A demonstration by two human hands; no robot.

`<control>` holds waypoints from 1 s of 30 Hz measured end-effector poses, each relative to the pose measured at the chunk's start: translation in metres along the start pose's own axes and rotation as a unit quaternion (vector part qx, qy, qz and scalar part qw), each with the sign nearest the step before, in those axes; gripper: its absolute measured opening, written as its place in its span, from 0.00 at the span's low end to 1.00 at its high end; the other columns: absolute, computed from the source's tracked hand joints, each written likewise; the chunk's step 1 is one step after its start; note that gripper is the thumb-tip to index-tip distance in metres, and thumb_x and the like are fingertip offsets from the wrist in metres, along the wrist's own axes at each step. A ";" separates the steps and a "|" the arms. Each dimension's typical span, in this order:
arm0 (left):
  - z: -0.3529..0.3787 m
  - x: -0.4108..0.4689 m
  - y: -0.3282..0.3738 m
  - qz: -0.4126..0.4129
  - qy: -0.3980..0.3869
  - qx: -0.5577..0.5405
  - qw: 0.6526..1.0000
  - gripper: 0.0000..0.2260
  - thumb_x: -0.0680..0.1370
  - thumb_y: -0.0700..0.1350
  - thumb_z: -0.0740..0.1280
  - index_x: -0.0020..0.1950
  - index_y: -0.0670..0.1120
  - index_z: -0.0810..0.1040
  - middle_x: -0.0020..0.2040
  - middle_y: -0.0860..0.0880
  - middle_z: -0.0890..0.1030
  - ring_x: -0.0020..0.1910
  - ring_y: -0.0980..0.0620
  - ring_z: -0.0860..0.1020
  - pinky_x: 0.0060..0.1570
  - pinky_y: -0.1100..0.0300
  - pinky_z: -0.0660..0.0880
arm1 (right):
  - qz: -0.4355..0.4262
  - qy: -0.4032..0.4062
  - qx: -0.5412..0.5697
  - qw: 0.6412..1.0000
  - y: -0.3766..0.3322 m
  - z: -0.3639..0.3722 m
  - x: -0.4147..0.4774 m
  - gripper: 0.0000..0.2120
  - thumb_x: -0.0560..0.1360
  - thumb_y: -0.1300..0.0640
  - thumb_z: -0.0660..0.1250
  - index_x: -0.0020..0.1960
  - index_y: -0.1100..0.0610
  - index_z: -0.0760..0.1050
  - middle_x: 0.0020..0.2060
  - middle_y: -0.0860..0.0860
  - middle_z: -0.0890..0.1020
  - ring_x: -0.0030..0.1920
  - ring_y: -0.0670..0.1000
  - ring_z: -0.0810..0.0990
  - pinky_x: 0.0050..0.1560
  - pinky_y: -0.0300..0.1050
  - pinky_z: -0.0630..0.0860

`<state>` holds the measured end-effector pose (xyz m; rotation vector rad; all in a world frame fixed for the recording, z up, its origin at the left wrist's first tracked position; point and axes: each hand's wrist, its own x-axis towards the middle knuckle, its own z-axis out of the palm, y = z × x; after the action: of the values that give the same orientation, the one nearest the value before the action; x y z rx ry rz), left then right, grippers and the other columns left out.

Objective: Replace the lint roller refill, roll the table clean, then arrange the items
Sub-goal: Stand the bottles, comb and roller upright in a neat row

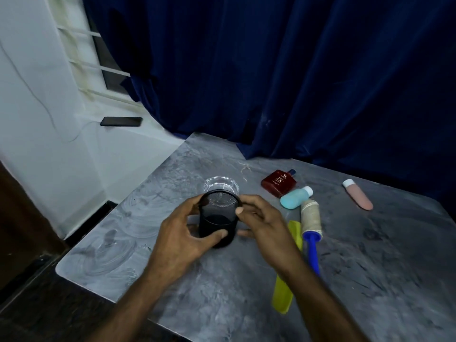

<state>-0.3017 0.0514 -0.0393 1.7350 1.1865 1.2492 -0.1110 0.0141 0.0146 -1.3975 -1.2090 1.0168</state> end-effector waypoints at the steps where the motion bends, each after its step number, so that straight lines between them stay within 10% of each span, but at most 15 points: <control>1: -0.006 0.000 -0.002 -0.002 -0.002 0.005 1.000 0.39 0.61 0.63 0.82 0.71 0.60 0.77 0.63 0.61 0.84 0.59 0.62 0.84 0.54 0.61 0.84 | 0.001 -0.008 0.002 1.000 0.001 0.006 0.000 0.12 0.81 0.59 0.67 0.64 0.50 0.79 0.57 0.47 0.86 0.57 0.46 0.85 0.52 0.48 0.85; 22: -0.019 -0.011 -0.016 -0.017 0.018 0.052 0.998 0.34 0.66 0.51 0.86 0.69 0.64 0.78 0.59 0.71 0.83 0.57 0.69 0.83 0.52 0.68 0.83 | -0.017 -0.021 -0.001 1.000 0.014 0.029 -0.001 0.17 0.80 0.58 0.69 0.65 0.44 0.78 0.60 0.43 0.83 0.58 0.45 0.84 0.54 0.51 0.85; 26: -0.026 -0.016 -0.006 -0.022 -0.018 0.085 0.996 0.45 0.67 0.61 0.83 0.80 0.61 0.67 0.75 0.59 0.76 0.70 0.55 0.78 0.69 0.49 0.79 | -0.019 -0.024 0.002 1.000 0.008 0.013 0.004 0.14 0.79 0.57 0.70 0.63 0.46 0.78 0.59 0.43 0.83 0.58 0.43 0.84 0.52 0.46 0.85; 30: -0.036 -0.021 0.024 0.026 0.042 0.066 0.997 0.40 0.74 0.63 0.76 0.82 0.62 0.63 0.79 0.61 0.71 0.75 0.59 0.73 0.72 0.55 0.73 | -0.045 0.082 -0.033 0.995 -0.009 -0.048 0.035 0.12 0.77 0.59 0.73 0.59 0.51 0.80 0.55 0.50 0.86 0.51 0.46 0.85 0.54 0.52 0.83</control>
<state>-0.3314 0.0242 -0.0135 1.8358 1.3067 1.3120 -0.0604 0.0415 0.0318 -1.4343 -1.1815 0.7898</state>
